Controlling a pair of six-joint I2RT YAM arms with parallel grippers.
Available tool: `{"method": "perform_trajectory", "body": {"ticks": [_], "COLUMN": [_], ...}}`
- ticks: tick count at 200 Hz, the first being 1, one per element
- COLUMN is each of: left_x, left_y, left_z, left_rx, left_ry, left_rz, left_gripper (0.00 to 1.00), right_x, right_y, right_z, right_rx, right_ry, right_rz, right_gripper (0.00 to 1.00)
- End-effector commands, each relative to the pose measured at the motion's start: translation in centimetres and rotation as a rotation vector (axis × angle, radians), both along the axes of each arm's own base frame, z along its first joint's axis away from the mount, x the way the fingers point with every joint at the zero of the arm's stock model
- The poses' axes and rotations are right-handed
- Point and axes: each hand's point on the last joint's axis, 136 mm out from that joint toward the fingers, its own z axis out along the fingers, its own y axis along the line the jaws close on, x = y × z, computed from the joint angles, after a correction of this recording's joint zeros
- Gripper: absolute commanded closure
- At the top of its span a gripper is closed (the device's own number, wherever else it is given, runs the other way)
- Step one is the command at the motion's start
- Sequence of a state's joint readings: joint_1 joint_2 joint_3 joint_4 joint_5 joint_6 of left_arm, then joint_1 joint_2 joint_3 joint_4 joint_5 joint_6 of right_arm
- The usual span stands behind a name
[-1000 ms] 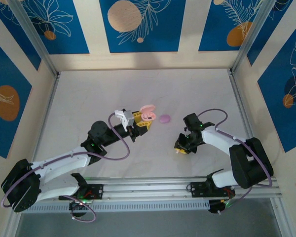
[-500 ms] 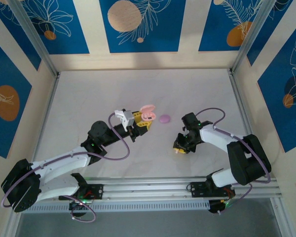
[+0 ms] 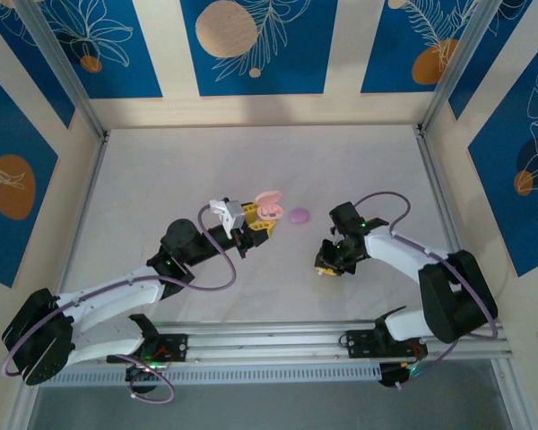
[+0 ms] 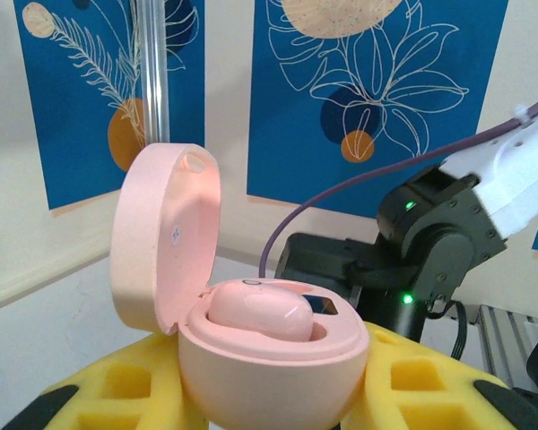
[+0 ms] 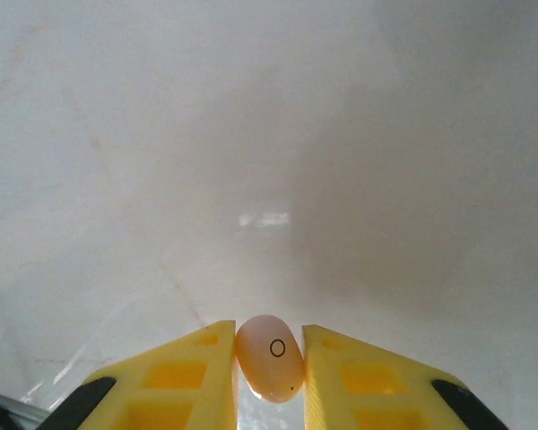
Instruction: Insert the wireless bluetooth earbuds into the charging case
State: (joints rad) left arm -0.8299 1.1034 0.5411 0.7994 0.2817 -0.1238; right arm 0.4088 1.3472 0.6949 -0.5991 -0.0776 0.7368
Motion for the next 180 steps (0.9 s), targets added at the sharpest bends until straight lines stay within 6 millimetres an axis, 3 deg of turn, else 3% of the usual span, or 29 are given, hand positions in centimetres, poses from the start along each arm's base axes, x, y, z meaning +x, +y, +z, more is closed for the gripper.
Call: {"method": "perform_trajectory", "body": {"ticks": [1, 22, 59, 110, 150, 180], "left_x": [-0.3, -0.2, -0.4, -0.9, -1.4, -1.7], "left_y": [0.0, -0.1, -0.6, -1.0, -1.4, -1.7], "left_z": [0.8, 0.5, -0.1, -0.3, -0.6, -0.5], "left_rx": [-0.019, -0.012, 0.003, 0.019, 0.030, 0.032], "left_ry": [-0.022, -0.019, -0.016, -0.029, -0.023, -0.023], "left_rz": [0.002, 0.002, -0.026, -0.065, -0.101, -0.132], "left_gripper": [0.81, 0.81, 0.82, 0.81, 0.82, 0.82], "right_x": [0.9, 1.5, 2.3, 1.8, 0.7, 0.0], "right_y": [0.5, 0.9, 2.1, 3.6, 5.7, 7.0], "right_z": [3.5, 6.5, 13.8, 23.0, 27.1, 28.4], "right_rx": [0.031, 0.074, 0.148, 0.233, 0.296, 0.321], "right_ry": [-0.105, -0.204, -0.441, -0.701, -0.804, -0.836], "right_rz": [0.032, 0.046, 0.112, 0.207, 0.313, 0.386], "right_gripper": [0.76, 0.76, 0.77, 0.77, 0.77, 0.77]}}
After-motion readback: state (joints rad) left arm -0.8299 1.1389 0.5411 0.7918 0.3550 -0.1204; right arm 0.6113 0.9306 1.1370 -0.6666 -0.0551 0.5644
